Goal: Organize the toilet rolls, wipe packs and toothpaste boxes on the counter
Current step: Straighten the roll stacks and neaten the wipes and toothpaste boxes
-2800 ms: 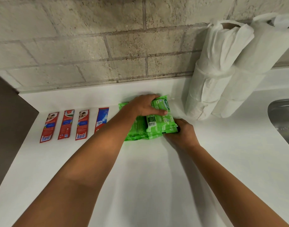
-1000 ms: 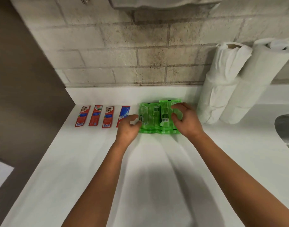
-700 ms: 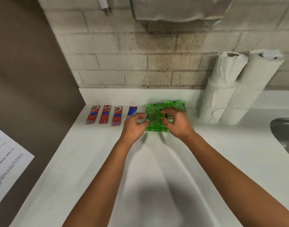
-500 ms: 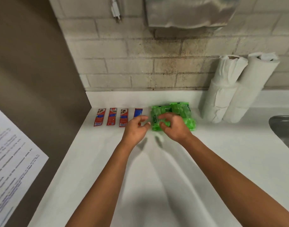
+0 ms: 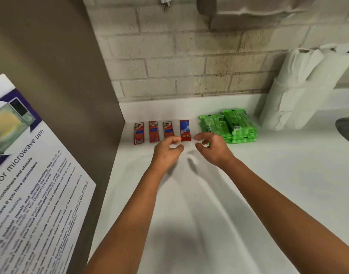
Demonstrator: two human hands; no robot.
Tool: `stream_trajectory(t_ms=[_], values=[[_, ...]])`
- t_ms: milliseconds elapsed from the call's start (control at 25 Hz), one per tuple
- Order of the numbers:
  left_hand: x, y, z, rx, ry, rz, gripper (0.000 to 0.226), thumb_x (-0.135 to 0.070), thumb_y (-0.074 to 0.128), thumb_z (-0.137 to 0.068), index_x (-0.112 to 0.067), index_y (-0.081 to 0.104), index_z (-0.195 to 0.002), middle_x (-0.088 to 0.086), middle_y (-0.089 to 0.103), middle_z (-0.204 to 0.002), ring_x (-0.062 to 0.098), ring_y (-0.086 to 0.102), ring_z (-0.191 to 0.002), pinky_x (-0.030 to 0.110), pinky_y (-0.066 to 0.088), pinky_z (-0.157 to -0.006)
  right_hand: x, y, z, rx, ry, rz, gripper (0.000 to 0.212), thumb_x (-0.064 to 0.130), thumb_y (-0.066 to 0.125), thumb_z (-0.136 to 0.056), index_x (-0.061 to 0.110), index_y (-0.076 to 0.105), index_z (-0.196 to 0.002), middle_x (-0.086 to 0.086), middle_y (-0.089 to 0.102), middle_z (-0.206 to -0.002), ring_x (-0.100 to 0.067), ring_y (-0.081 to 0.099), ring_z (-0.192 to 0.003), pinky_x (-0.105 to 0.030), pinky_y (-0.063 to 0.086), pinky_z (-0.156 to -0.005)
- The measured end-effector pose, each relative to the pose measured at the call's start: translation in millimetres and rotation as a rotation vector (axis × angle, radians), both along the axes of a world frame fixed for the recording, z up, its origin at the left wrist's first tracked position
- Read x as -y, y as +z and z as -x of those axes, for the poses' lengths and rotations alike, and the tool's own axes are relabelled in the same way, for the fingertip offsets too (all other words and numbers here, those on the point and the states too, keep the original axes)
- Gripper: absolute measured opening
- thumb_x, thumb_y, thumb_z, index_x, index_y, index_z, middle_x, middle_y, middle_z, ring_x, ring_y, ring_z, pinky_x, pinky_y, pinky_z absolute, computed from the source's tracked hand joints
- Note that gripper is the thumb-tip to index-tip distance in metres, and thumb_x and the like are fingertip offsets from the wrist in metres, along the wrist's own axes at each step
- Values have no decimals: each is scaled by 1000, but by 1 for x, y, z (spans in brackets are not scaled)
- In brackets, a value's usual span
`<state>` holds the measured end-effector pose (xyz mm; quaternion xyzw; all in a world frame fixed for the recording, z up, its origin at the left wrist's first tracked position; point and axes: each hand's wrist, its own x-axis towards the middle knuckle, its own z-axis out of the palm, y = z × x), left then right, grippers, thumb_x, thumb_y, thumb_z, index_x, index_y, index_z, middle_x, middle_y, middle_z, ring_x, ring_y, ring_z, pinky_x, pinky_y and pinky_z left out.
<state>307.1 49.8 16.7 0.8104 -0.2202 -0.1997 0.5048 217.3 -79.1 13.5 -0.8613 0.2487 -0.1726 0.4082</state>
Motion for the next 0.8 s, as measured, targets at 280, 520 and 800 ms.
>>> stream_trajectory(t_ms=[280,520,800], values=[[29,-12,-42,-22,43,-2,31,-8,58,-85,-9,62,-116,9,65,-118,24,61,-108,30,47,-93,17,6,-45,-51,52,32,22,5,57,-86,3,67,-106,-13,67,-112,-14,55,-84,-17,42,-78],[54,-54,-81,164,20,-199,17,-8,52,-86,-4,66,-95,9,68,-99,20,62,-89,21,42,-72,21,-28,-83,-141,172,142,28,0,54,-82,2,68,-106,-20,65,-112,-34,60,-104,-30,45,-93],[59,-91,-103,453,14,-385,29,-24,44,-94,-14,57,-118,6,56,-126,25,57,-111,34,49,-84,21,-79,-102,-304,165,396,53,28,40,-82,0,49,-127,-22,46,-135,-38,41,-128,-42,40,-106]])
